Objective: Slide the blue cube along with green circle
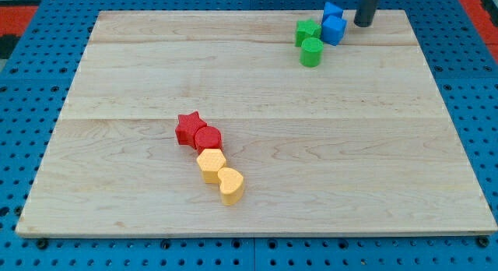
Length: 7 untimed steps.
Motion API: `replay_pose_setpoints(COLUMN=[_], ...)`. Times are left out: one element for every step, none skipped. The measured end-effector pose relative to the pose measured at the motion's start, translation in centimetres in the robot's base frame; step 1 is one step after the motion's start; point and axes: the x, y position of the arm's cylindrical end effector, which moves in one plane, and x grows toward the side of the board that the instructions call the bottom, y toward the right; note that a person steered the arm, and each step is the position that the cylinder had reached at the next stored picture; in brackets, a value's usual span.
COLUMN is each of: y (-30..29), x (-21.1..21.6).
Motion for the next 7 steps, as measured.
replay_pose_setpoints(y=[-5.7, -10.4, -13.5, -16.0, -16.7, -14.2, -14.0], x=[2.4, 7.9, 9.3, 13.8, 15.0, 16.1, 18.6])
